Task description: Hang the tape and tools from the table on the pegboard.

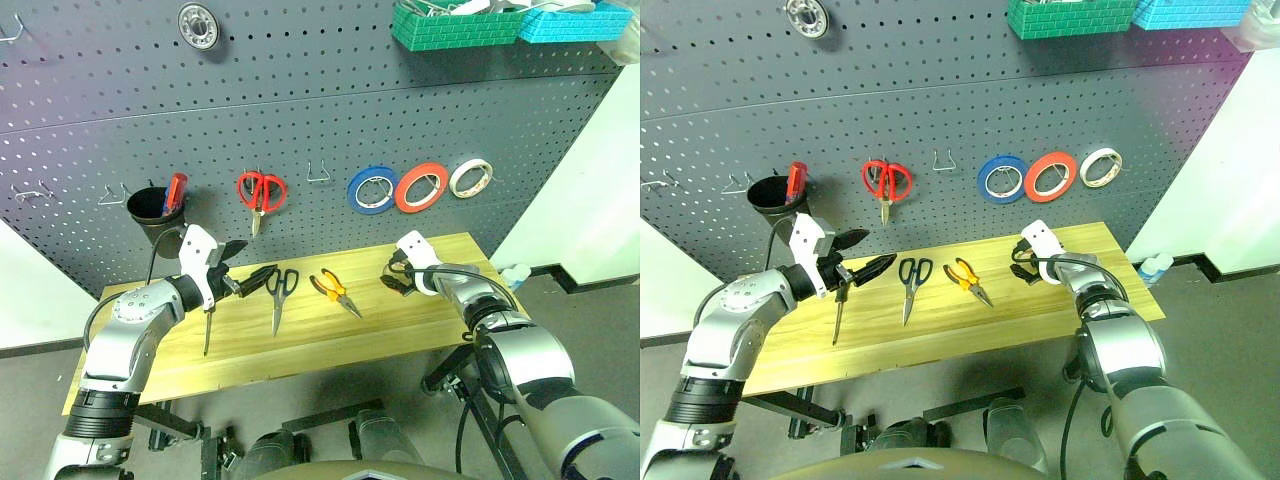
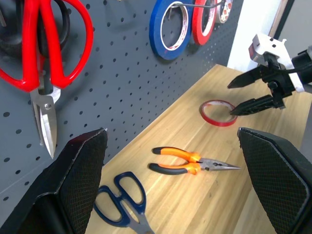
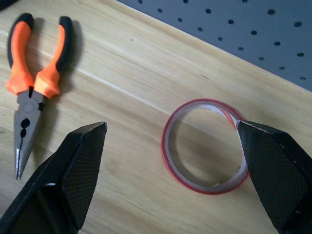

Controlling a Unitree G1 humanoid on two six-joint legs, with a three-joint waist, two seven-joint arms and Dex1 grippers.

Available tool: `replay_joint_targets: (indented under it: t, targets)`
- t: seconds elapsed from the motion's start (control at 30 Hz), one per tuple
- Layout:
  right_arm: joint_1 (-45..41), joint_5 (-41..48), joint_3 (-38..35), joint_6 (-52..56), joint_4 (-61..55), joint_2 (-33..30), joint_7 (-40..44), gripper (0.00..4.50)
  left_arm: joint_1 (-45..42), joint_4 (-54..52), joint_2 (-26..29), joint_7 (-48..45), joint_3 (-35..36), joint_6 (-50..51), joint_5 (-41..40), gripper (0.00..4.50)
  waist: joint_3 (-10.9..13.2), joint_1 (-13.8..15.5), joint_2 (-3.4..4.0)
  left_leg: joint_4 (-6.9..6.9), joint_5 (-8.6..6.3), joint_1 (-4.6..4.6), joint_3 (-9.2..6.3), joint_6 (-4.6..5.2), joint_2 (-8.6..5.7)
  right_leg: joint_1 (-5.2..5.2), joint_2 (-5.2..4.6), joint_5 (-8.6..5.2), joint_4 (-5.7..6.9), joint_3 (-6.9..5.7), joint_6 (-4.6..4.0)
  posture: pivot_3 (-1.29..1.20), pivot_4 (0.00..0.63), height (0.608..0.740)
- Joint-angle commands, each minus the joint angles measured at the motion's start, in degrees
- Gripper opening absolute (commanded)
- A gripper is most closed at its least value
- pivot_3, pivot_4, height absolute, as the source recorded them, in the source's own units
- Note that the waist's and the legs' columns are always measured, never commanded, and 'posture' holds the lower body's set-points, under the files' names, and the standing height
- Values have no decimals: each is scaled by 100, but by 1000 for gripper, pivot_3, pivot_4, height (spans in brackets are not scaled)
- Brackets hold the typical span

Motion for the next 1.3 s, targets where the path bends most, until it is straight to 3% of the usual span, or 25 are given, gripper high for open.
replay_joint_targets:
  t: [0.03, 0.2, 0.97, 1.3]
  targets:
    - [-20, 91, -89, -122, -160, 11, -23, 4500, -39, -303, 63, 21, 194, -43, -65, 4457, 3, 2, 0, 0, 0, 0, 0, 0, 0, 0, 0, 0, 0, 0, 0, -153, 70, 740]
    - [16, 89, -81, -183, -181, -11, 7, 4500, -29, -401, 49, 82, 151, 3, -66, 4457, 60, 6, 3, -1, 0, 0, 0, 0, 1, 1, -1, -8, -1, 2, -15, -151, 105, 740]
    - [76, 210, -233, -60, -238, -204, 137, 4500, 132, -1107, 35, 165, 207, 633, -399, 4457, 822, 167, -61, -62, 2, -9, 12, 2, 6, -36, -6, -13, -18, 13, -21, -154, 251, 740]
    - [-46, 456, -469, 363, -211, -265, 66, 4500, 118, -1211, 122, 181, 255, 770, -505, 4457, 912, 238, -77, -63, 10, -95, 16, 11, 6, -123, -9, -12, -21, 13, -21, -154, 268, 740]
